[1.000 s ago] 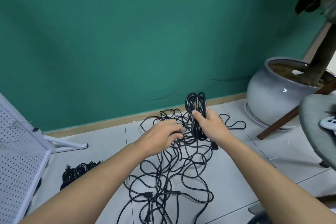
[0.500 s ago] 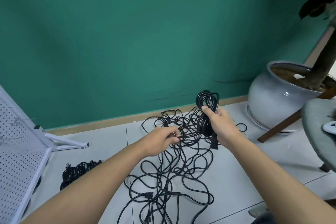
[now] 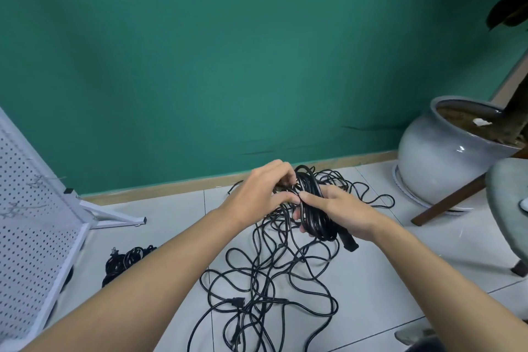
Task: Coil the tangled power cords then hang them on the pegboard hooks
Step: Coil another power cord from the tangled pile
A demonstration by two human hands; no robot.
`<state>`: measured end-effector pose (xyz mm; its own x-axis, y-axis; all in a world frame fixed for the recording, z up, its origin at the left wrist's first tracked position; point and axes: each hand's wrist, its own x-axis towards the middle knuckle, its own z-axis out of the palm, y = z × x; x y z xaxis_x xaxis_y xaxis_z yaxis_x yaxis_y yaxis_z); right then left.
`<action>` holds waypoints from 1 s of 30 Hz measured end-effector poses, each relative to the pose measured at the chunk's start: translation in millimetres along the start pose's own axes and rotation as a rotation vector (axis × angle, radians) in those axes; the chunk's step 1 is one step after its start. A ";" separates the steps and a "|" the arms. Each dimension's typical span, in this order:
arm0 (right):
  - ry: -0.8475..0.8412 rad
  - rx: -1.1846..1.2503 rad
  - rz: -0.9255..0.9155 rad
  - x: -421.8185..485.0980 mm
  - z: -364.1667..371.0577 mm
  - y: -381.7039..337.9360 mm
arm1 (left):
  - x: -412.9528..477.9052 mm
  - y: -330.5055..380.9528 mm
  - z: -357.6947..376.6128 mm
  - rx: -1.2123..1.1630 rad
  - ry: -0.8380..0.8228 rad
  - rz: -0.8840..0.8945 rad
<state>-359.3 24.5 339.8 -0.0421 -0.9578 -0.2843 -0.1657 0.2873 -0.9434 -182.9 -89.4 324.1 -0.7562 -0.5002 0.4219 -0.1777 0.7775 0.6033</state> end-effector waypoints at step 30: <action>-0.047 -0.227 -0.020 -4.4 -2.0 -2.6 | 0.8 -7.3 -3.2 -0.090 0.160 -0.240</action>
<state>-360.7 27.9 343.8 0.0080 -0.9605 -0.2783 -0.3834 0.2541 -0.8880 -180.2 -96.7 322.2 -0.5893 -0.7248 0.3570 -0.2774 0.5965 0.7531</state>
